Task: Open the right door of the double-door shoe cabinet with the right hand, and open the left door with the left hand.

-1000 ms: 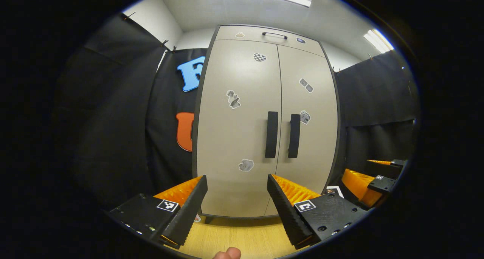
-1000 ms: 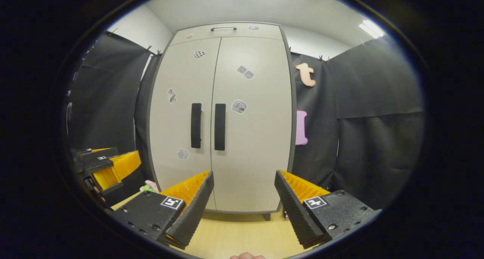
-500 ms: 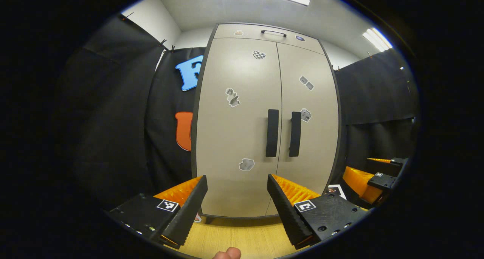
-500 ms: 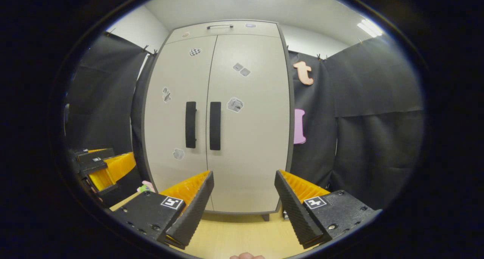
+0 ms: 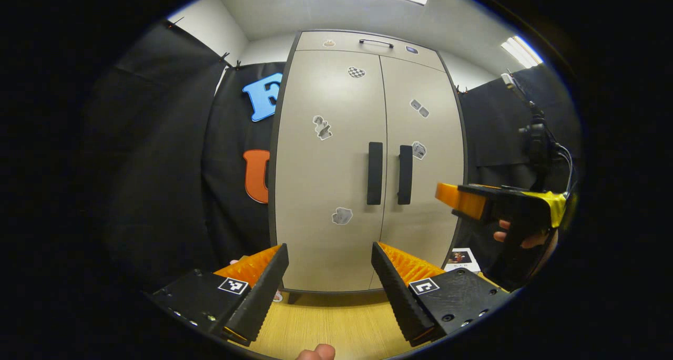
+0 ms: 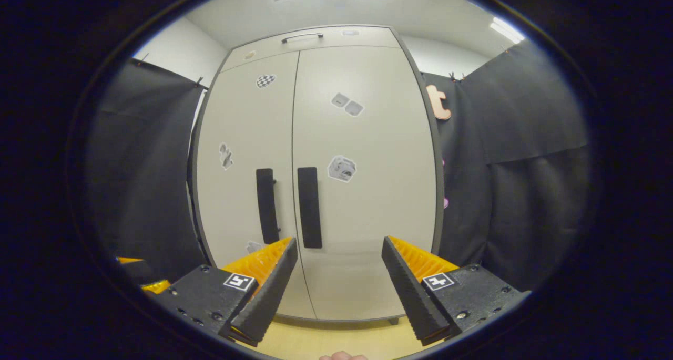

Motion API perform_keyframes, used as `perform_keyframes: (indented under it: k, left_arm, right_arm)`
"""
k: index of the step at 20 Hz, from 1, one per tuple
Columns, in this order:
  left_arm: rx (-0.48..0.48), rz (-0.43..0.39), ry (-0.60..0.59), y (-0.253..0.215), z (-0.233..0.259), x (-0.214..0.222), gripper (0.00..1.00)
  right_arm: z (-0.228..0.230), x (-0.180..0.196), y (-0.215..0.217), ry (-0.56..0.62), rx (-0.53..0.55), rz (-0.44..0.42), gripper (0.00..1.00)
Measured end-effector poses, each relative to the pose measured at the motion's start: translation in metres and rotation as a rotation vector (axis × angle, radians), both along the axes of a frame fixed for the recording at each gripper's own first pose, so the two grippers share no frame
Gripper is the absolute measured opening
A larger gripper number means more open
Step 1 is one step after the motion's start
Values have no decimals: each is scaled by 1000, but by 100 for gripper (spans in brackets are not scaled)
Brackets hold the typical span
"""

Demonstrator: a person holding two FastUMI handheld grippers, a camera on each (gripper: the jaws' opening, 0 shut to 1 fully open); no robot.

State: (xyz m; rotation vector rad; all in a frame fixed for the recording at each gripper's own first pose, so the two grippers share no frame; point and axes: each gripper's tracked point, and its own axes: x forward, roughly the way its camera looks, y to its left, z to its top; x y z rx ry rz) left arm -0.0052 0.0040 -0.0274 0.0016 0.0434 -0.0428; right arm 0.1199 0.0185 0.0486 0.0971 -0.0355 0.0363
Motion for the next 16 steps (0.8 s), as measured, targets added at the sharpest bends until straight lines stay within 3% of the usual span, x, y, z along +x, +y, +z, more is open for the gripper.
perform_keyframes:
  k: [7, 15, 16]
  left_arm:
    - [-21, 21, 33, 14, -14, -12, 95]
    - [-32, 50, 41, 30, -17, -9, 95]
    - [-33, 53, 41, 32, -17, -9, 95]
  right_arm:
    - [20, 71, 21, -9, -53, 18, 100]
    - [2, 117, 31, 61, -50, 9, 99]
    - [0, 117, 30, 70, -47, 1, 93]
